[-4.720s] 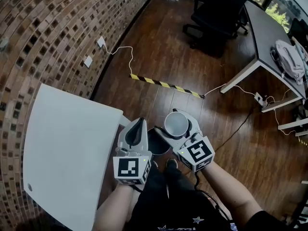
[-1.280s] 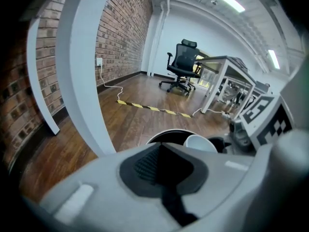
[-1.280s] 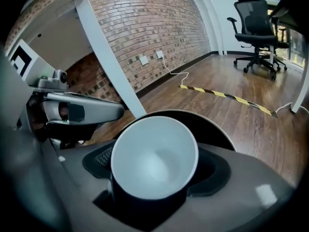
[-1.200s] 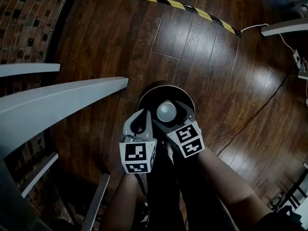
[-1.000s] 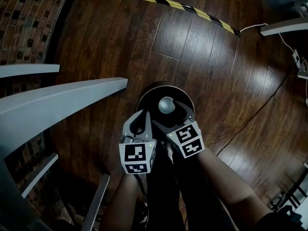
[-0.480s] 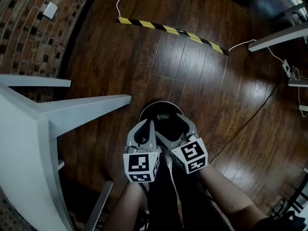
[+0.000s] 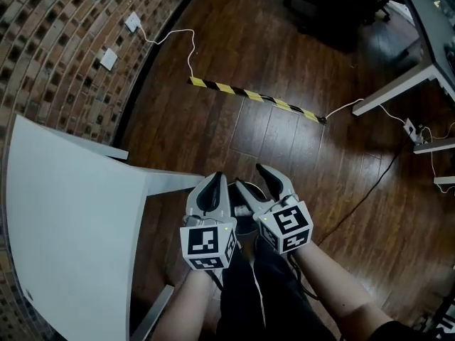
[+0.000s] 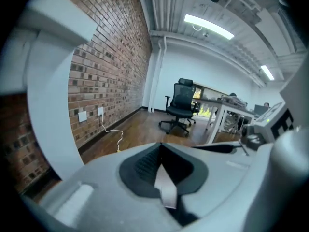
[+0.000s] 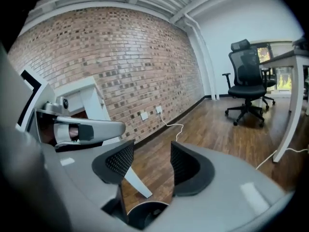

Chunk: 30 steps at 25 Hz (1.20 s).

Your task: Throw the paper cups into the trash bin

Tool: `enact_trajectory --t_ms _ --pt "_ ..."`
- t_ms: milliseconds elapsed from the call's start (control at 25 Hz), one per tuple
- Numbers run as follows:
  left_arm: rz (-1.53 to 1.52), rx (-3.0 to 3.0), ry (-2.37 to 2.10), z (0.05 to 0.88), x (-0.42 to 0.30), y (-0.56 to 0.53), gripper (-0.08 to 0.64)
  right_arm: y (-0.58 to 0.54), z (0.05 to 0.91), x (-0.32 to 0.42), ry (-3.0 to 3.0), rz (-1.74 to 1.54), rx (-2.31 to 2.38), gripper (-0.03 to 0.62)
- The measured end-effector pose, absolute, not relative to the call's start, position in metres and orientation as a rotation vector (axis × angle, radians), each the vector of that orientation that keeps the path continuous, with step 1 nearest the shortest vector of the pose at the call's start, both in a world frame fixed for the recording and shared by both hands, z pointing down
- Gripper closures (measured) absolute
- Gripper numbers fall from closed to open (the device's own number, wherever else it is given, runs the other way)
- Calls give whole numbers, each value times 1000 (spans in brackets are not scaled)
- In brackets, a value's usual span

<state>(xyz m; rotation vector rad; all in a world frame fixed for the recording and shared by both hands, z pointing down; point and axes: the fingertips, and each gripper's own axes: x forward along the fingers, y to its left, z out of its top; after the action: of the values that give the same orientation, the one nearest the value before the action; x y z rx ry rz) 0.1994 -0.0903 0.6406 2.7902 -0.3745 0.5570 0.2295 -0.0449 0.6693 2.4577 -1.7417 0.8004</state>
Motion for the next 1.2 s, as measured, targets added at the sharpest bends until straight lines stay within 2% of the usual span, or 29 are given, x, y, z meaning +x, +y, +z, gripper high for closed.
enact_trajectory --t_ms 200,280,520,1200 --pt "437 2847 -384 563 212 -99 555 -48 600 256 -1702 656 2551 433" --pt "380 2874 -386 533 217 -104 555 -50 577 264 -1699 605 2575 490" --pt "270 2915 -430 462 220 -121 555 -62 492 278 -1708 428 2625 574" --pt "-46 3040 -394 274 203 -117 555 -70 284 250 -1883 44 2631 584"
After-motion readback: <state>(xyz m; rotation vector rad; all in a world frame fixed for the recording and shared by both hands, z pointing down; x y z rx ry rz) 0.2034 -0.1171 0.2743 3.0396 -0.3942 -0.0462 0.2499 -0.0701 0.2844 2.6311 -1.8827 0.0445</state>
